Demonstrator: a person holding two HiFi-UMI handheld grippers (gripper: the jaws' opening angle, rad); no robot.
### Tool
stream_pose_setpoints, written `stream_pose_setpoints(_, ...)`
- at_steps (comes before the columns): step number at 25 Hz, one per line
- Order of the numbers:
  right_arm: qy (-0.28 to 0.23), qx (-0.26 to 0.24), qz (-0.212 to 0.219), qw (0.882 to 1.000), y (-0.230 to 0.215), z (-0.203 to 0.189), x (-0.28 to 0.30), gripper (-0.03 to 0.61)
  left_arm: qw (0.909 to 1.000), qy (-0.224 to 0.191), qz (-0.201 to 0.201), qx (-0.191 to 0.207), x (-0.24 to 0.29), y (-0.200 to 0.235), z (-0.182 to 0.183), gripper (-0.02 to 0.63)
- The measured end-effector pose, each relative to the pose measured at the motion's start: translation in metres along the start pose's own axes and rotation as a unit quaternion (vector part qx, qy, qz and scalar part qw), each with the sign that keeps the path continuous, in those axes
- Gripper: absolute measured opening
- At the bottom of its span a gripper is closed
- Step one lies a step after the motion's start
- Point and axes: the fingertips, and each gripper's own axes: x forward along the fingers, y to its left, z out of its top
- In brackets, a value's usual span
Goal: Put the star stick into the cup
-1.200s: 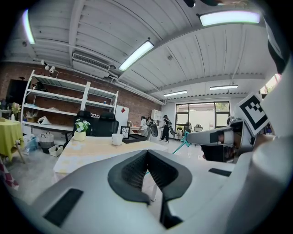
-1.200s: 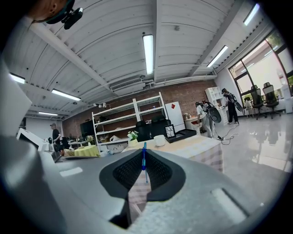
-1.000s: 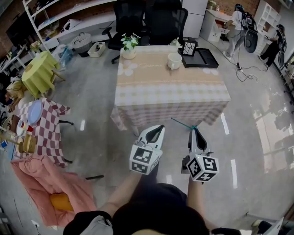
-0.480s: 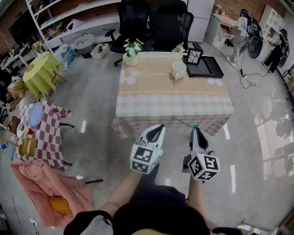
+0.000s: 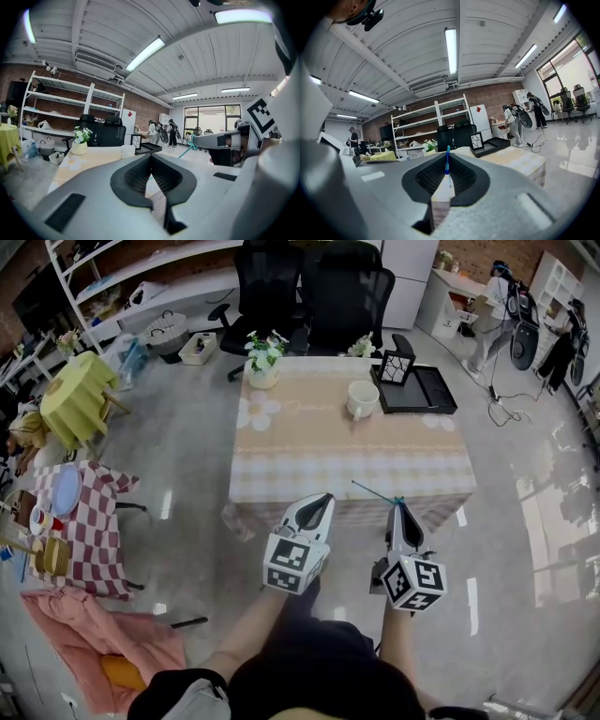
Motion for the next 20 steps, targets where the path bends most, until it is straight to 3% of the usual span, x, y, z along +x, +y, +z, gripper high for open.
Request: stream_pose_setpoints(20,0.009,0.001,0.001,1.000,-0.028,0.018,0.103,0.017,0.9999,0.008,0.008,-0.012,0.087,0.061,0.013,0.009)
